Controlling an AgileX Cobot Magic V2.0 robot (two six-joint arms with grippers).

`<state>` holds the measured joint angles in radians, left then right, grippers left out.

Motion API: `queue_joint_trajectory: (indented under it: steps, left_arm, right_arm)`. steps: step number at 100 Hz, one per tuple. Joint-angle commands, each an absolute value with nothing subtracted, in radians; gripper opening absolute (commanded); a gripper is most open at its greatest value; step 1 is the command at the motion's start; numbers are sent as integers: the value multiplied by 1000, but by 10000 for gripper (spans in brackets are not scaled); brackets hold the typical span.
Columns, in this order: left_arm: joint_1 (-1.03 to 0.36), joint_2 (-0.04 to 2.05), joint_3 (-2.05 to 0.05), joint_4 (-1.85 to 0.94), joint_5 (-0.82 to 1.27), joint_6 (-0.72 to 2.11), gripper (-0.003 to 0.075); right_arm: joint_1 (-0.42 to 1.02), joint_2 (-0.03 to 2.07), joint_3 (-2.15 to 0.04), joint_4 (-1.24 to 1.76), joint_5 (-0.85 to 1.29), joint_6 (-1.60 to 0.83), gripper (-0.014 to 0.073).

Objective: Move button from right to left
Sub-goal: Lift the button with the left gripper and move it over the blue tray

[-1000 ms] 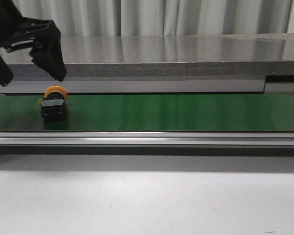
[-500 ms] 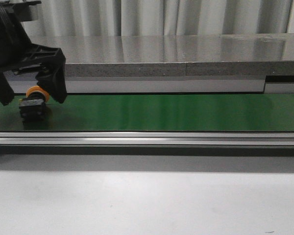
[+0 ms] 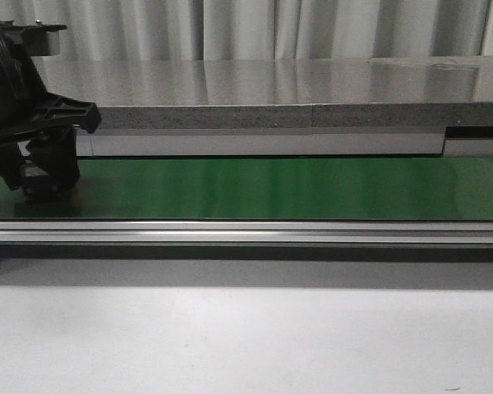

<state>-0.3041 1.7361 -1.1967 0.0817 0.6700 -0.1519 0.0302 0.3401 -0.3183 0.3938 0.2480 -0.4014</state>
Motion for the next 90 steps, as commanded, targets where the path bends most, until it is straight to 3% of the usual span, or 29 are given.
queue_joint_trajectory:
  steps: [1,28,59,90]
  left_arm:
    - [-301,1670,-1229,82,653,-165,215]
    - [-277,1551,-1231,177,689,-165,215]
    - [-86,1495,-1231,372,758,-165,215]
    - [72,1528,-1231,392,661,-95,215]
  right_arm:
    - [30,346,-346,408,172,-409,-67]
    - [30,346,-346,408,172,-409,-67]
    - [30,346,-346,408,172,-409,-67]
    - [30,346,-346,408,172,-409,-67]
